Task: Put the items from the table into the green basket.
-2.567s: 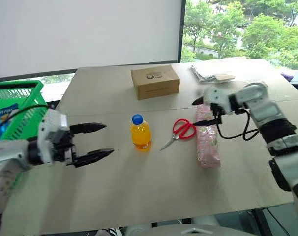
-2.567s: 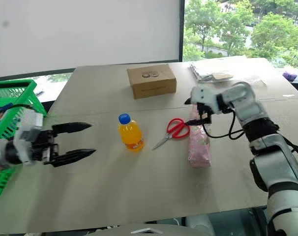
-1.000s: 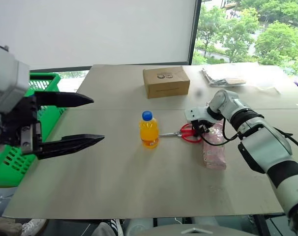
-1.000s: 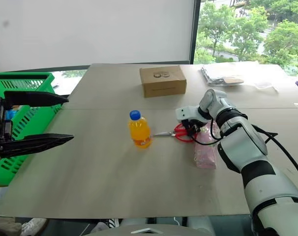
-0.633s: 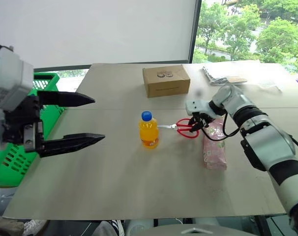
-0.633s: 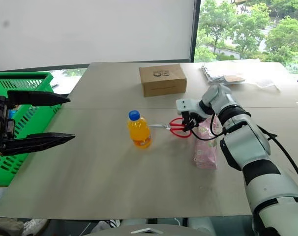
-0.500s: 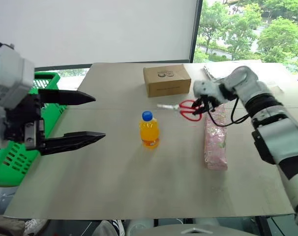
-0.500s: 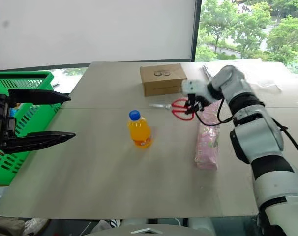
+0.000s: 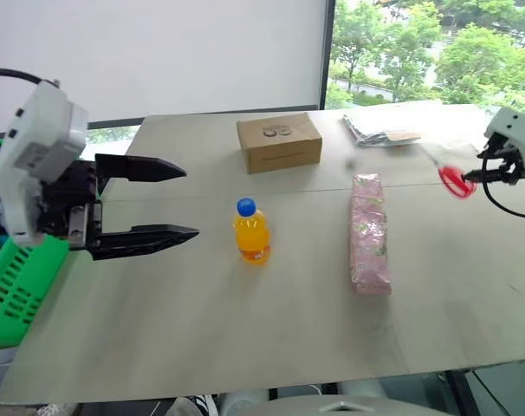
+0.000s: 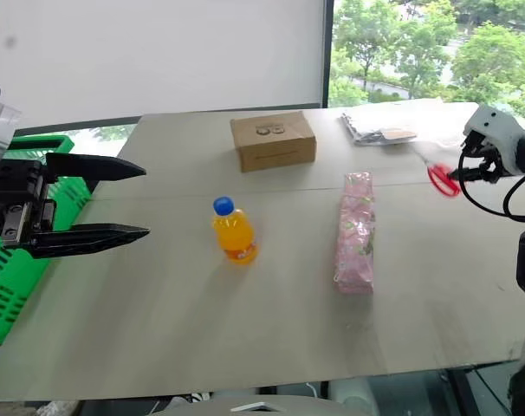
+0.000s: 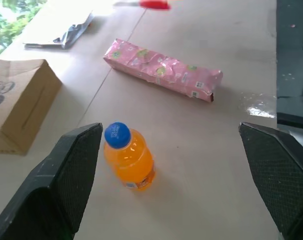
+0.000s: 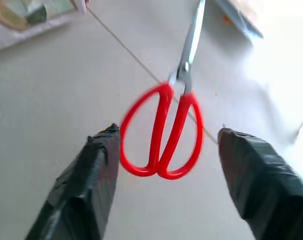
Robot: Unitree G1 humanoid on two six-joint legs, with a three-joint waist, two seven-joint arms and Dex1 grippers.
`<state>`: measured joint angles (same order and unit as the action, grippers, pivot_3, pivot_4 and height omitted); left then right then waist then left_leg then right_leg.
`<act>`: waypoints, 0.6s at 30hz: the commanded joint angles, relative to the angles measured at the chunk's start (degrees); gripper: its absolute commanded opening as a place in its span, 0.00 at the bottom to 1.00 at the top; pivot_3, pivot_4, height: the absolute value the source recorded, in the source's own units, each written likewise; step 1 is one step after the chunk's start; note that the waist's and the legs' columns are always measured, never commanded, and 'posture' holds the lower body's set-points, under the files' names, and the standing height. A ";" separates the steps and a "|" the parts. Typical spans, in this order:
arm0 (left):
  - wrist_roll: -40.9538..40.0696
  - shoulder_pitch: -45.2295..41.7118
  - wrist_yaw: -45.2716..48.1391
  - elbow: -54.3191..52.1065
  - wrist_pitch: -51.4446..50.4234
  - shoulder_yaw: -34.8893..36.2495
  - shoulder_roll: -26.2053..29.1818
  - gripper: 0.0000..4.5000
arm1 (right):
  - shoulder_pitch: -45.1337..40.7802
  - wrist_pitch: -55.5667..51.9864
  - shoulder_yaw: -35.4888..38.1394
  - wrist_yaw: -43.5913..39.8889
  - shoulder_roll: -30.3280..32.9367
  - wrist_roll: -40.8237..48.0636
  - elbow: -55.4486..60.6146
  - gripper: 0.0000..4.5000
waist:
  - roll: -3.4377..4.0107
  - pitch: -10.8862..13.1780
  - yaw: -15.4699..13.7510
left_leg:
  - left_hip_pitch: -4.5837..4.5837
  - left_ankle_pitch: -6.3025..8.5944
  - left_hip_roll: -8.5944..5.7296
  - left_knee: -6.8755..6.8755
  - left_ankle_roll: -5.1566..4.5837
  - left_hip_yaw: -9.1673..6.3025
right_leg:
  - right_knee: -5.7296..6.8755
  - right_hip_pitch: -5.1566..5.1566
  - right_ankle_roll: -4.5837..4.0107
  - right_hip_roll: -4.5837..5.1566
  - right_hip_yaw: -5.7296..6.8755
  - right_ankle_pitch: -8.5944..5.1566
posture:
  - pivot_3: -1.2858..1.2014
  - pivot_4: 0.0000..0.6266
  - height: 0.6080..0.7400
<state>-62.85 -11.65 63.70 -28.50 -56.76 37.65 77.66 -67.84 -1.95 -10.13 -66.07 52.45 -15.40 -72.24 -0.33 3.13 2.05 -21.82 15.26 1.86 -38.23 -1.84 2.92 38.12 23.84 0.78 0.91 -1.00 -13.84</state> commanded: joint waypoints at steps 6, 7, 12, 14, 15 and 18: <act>7.33 5.40 -1.33 0.03 2.13 -1.17 -3.89 1.00 | 10.03 -5.03 12.69 -8.37 -0.95 17.11 19.23 0.99 | 0.12 -0.02 0.65 | 0.09 0.00 0.04 0.00 0.00 0.05 | 0.06 -0.01 0.26 -0.03 -0.08 0.06 | 0.54 0.00 0.88; 9.68 7.28 -2.45 0.27 3.18 -1.42 -5.27 1.00 | 14.84 -10.01 15.24 -10.34 -1.93 22.23 28.33 0.99 | 0.13 -0.03 0.63 | 0.10 0.00 0.20 0.01 -0.01 0.03 | 0.07 -0.03 0.28 -0.04 -0.09 0.07 | 0.54 0.00 0.88; 19.79 15.69 -6.88 -0.44 11.23 -3.48 -14.23 1.00 | 40.36 -28.22 22.31 -3.85 -8.60 37.87 69.15 0.99 | 0.06 -0.05 -0.59 | 0.06 0.00 0.35 -0.08 0.02 -0.21 | 0.38 -0.04 0.17 -0.06 0.03 0.03 | 0.53 0.00 0.88; 20.64 16.67 -9.52 -2.09 13.23 -7.30 -19.32 1.00 | 47.65 -30.83 23.03 -0.77 -11.50 41.68 79.77 0.99 | 0.13 -0.14 -1.69 | 0.04 0.01 0.31 -0.03 0.02 -0.17 | 0.34 0.01 0.15 0.00 0.01 0.04 | 0.53 0.00 0.88; 22.34 16.58 -11.45 -2.65 14.72 -10.10 -21.69 1.00 | 49.82 -32.62 23.28 0.18 -12.41 43.87 83.47 0.99 | 0.13 -0.13 -2.03 | 0.05 0.01 0.28 -0.04 0.02 -0.16 | 0.34 -0.03 0.18 0.04 0.01 0.01 | 0.53 0.00 0.88; 25.71 13.70 -17.03 -1.72 18.12 -17.86 -29.88 1.00 | 53.48 -37.53 22.57 2.74 -13.63 48.80 91.83 0.99 | 0.11 -0.13 -2.78 | 0.05 0.00 0.23 -0.19 0.00 0.02 | 0.31 -0.04 0.37 0.06 0.04 -0.02 | 0.52 0.00 0.88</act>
<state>-39.64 4.34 50.10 -29.44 -42.44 23.16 50.27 -14.36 -37.37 10.70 -65.06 38.36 29.75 12.93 -0.21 2.99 -0.73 -21.71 15.26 2.08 -38.46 -1.85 2.96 38.42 23.72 1.13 0.99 -0.97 -13.89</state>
